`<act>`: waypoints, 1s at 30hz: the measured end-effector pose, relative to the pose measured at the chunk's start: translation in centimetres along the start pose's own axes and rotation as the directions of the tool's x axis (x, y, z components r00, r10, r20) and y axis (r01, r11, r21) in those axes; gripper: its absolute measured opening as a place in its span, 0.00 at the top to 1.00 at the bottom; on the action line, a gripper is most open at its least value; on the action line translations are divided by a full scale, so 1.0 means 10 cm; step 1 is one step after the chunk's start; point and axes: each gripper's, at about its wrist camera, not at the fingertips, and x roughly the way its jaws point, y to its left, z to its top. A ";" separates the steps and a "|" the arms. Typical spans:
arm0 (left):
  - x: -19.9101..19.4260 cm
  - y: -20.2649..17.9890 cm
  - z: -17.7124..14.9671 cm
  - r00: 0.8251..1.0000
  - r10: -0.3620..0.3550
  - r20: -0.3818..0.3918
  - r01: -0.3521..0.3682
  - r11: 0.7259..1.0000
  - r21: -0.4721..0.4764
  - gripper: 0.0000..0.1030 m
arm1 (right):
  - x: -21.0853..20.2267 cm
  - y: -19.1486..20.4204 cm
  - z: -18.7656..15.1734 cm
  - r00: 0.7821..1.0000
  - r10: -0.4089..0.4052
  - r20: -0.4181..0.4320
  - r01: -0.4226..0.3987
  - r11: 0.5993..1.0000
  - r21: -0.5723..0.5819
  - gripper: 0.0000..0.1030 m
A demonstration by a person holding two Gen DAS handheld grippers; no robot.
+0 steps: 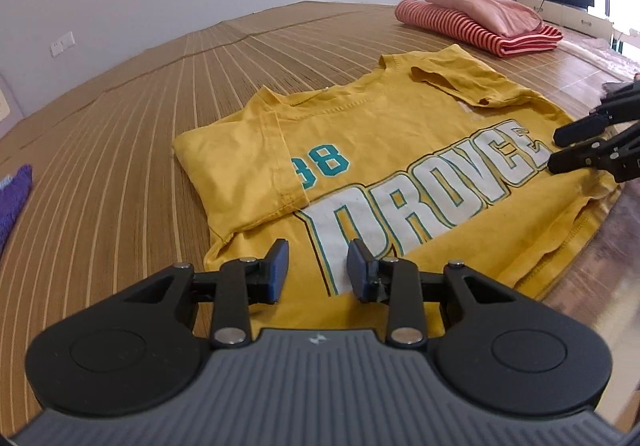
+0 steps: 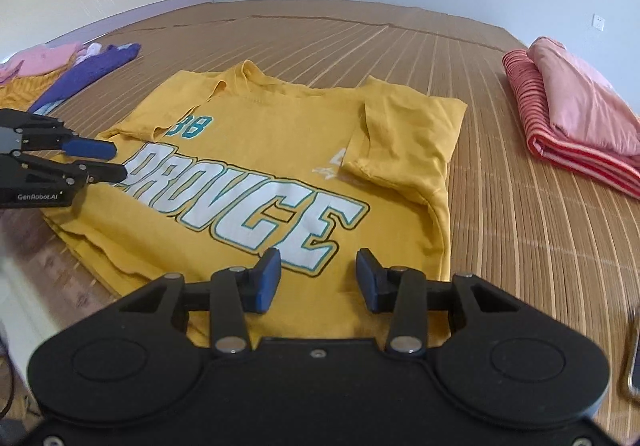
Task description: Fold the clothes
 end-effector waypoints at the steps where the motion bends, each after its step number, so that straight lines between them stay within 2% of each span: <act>1: -0.04 -0.01 -0.02 1.000 -0.006 -0.002 0.006 1.000 -0.008 0.63 | -0.01 0.01 -0.03 1.000 0.006 -0.003 -0.006 1.000 0.004 0.57; 8: -0.22 -0.05 -0.11 0.999 -0.039 -0.023 0.039 0.999 -0.011 0.63 | -0.17 0.02 -0.15 0.999 0.037 -0.026 -0.036 0.999 0.025 0.56; 15: -0.27 -0.10 -0.13 0.999 -0.036 -0.029 0.036 0.999 0.004 0.63 | -0.24 0.06 -0.18 0.996 0.069 -0.057 -0.067 0.997 0.038 0.53; 19: -0.31 -0.08 -0.07 0.999 -0.023 -0.030 0.024 0.999 0.029 0.62 | -0.30 0.02 -0.23 0.996 0.089 -0.008 -0.088 0.994 0.066 0.53; 21: -0.40 0.00 -0.05 1.000 -0.015 -0.012 0.016 0.999 0.048 0.62 | -0.39 -0.09 -0.24 0.992 0.122 0.041 -0.126 0.987 0.104 0.53; 22: -0.46 0.03 -0.03 1.000 -0.018 -0.006 0.019 0.998 0.054 0.58 | -0.46 -0.15 -0.24 0.990 0.128 0.059 -0.135 0.984 0.114 0.53; 23: -0.52 0.08 -0.01 1.000 -0.020 0.003 0.019 0.998 0.061 0.53 | -0.52 -0.20 -0.24 0.991 0.122 0.062 -0.128 0.986 0.107 0.53; 25: -0.64 0.16 0.00 1.000 -0.006 0.020 0.005 0.998 0.066 0.50 | -0.65 -0.29 -0.26 0.993 0.094 0.065 -0.100 0.991 0.088 0.51; 28: -0.80 0.25 -0.01 1.000 -0.016 0.026 0.015 0.999 0.038 0.49 | -0.78 -0.36 -0.33 0.995 0.091 0.045 -0.093 0.995 0.048 0.47; 30: -0.87 0.26 -0.04 0.998 -0.060 0.022 0.060 0.998 0.026 0.49 | -0.83 -0.35 -0.37 0.995 0.093 0.031 -0.094 0.995 0.016 0.44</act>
